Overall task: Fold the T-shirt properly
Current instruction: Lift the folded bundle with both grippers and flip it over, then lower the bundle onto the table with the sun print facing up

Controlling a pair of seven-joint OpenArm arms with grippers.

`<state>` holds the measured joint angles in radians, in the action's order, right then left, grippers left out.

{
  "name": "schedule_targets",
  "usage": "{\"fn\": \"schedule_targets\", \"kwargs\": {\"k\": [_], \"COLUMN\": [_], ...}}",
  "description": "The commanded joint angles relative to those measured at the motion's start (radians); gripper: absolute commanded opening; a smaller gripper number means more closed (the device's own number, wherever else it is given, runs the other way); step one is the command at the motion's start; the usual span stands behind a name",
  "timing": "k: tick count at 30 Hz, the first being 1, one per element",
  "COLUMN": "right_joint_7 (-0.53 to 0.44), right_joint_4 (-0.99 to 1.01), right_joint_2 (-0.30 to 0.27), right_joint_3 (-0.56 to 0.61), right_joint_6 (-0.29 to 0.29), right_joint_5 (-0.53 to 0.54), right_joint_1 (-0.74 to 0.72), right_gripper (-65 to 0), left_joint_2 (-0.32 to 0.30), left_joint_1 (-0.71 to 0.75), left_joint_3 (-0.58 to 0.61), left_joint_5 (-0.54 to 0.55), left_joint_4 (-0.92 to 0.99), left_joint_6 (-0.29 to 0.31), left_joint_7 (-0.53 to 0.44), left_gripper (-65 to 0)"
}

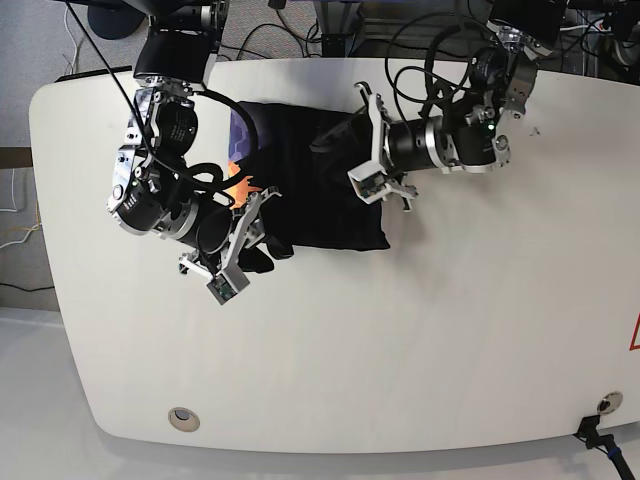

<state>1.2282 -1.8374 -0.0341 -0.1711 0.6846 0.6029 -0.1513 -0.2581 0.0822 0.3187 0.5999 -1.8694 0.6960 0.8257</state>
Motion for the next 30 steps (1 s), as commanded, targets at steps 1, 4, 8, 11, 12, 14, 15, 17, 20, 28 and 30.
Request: {"fn": "schedule_targets", "kwargs": {"k": [1,4,8,11,12,14,15,17,20,28,30], "right_joint_7": [-0.083,-0.152,-0.207,-0.279,-0.293,-0.318,-0.333,-0.37,-0.405,-0.491,-0.517], "right_joint_4": [0.003,0.071,0.173,0.218,0.244,0.301,0.318,0.325,0.325,0.321,0.319], "right_joint_2": [-0.014,-0.014,-0.016,-0.017,-0.022,-0.039,-0.039,-0.057,-0.082,-0.076,-0.042], "right_joint_3": [0.003,0.005,0.005,0.006,0.006,0.006,0.006,0.006,0.025,0.021,0.02], "right_joint_6": [0.008,0.008,0.008,0.008,0.008,0.008,0.008,0.008,0.008,0.002,0.002], "right_joint_5": [-0.013,-0.053,-0.074,-0.074,-0.074,-0.074,-0.074,-0.073,-0.073,-0.065,-0.071], "right_joint_1": [0.0,0.014,0.031,0.055,0.057,0.057,0.058,0.075,0.091,0.19,0.221], "right_gripper": [-55.3,-65.0,-65.0,-65.0,-65.0,-65.0,-65.0,-65.0,-65.0,-65.0,-65.0], "left_joint_2": [0.004,0.004,0.004,0.004,0.001,-0.01,-0.023,-0.048,-0.082,-0.119,-0.119], "left_joint_1": [-0.017,-0.019,-0.052,-0.069,-0.077,-0.091,-0.095,-0.103,-0.126,-0.278,-0.328], "left_joint_3": [0.106,0.187,0.234,0.227,0.214,0.181,0.155,0.11,0.066,0.145,0.168], "left_joint_5": [0.021,0.018,0.018,0.018,0.018,0.018,0.018,0.018,0.018,0.018,0.018], "left_joint_4": [-0.019,-0.006,0.09,0.201,0.231,0.288,0.313,0.348,0.402,0.607,0.633], "left_joint_6": [0.002,0.002,0.002,0.002,0.002,0.002,0.002,0.002,0.002,0.002,0.002], "left_joint_7": [-0.055,-0.113,-0.133,-0.134,-0.134,-0.134,-0.136,-0.138,-0.164,-0.263,-0.282], "left_gripper": [-39.8,-39.8,-39.8,-39.8,-39.8,-39.8,-39.8,-39.8,-39.8,-39.8,-39.8]}}
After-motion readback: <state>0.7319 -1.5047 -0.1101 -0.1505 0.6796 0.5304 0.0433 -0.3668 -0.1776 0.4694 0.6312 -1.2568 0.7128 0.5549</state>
